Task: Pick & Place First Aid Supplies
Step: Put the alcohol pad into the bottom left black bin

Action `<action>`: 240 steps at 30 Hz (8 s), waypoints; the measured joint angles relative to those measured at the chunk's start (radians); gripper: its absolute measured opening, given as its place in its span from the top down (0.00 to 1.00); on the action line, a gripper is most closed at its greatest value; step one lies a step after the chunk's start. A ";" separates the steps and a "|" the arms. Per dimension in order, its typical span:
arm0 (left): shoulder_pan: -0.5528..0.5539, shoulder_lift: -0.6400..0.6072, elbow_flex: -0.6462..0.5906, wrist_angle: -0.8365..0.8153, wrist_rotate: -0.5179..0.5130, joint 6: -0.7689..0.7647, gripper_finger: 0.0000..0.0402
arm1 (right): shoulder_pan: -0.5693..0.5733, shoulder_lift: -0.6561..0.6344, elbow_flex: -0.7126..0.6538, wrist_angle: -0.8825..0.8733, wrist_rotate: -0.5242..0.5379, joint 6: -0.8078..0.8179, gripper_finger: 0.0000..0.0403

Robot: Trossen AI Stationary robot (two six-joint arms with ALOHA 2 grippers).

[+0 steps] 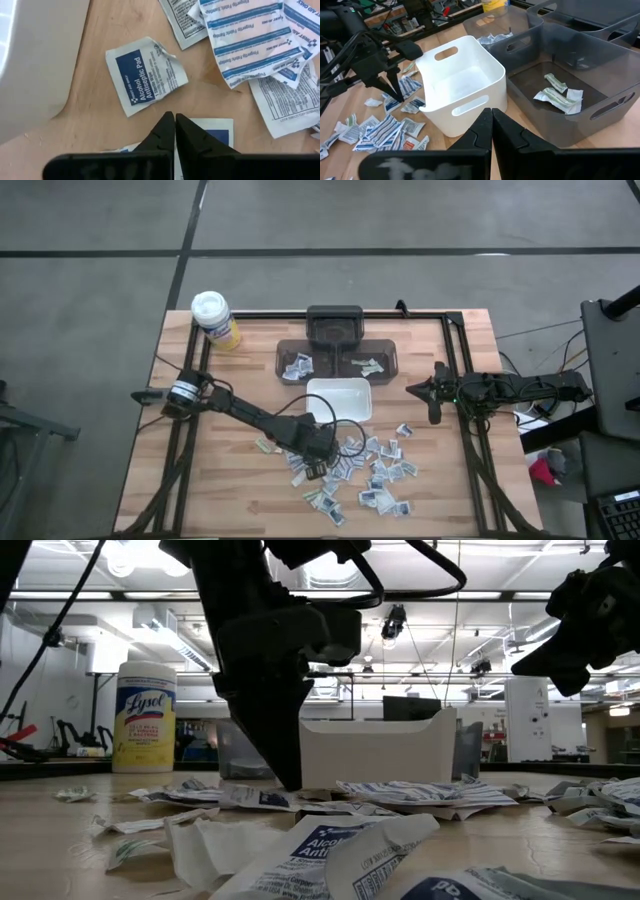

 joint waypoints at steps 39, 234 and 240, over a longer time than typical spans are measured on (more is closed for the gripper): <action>-0.012 -0.002 0.109 -0.053 0.090 0.005 1.00 | 0.000 0.000 0.000 0.000 0.000 0.000 0.98; 0.326 -0.423 0.157 -0.221 -0.015 -0.265 0.69 | 0.000 -0.001 0.000 0.001 -0.002 0.000 0.98; 0.173 -0.406 0.156 -0.221 -0.131 -0.360 0.69 | 0.000 -0.001 0.000 0.003 -0.016 0.049 0.98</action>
